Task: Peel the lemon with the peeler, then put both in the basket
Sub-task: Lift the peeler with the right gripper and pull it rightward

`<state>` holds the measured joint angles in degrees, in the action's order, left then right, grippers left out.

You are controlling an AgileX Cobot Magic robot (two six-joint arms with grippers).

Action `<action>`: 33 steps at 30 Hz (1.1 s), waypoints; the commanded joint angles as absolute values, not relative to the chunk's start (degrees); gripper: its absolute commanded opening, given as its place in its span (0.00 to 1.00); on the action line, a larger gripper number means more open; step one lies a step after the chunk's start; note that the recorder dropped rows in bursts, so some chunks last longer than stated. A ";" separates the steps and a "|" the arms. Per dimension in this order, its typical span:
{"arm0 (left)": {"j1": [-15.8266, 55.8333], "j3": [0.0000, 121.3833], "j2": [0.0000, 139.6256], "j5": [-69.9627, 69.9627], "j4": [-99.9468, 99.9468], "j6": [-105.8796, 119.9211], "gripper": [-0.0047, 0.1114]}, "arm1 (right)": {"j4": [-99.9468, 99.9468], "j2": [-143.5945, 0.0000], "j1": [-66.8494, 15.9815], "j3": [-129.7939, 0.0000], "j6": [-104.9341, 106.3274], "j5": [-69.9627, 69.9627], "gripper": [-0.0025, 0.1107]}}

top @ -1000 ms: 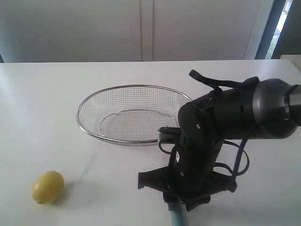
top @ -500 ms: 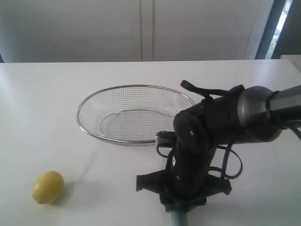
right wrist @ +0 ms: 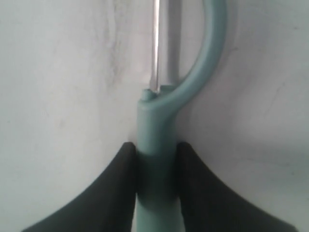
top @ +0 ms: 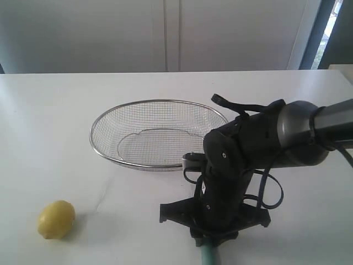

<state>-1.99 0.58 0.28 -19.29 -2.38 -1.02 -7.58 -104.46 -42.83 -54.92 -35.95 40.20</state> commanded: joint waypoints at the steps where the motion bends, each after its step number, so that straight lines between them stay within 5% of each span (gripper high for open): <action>1: -2.16 0.00 0.00 -20.25 -2.24 -1.09 0.04 | -7.43 -105.11 -42.95 -54.73 -36.28 41.39 0.11; 3: -2.16 0.00 0.00 -20.25 -2.24 -1.09 0.04 | -7.14 -104.70 -42.95 -54.73 -36.16 41.68 0.02; 33: -2.16 0.00 0.00 -20.25 -2.24 -1.09 0.04 | -3.86 -87.30 -42.95 -54.73 -36.27 48.21 0.02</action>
<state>-1.99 0.58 0.28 -19.29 -2.38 -1.02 -5.13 -89.14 -42.83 -54.81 -35.95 46.60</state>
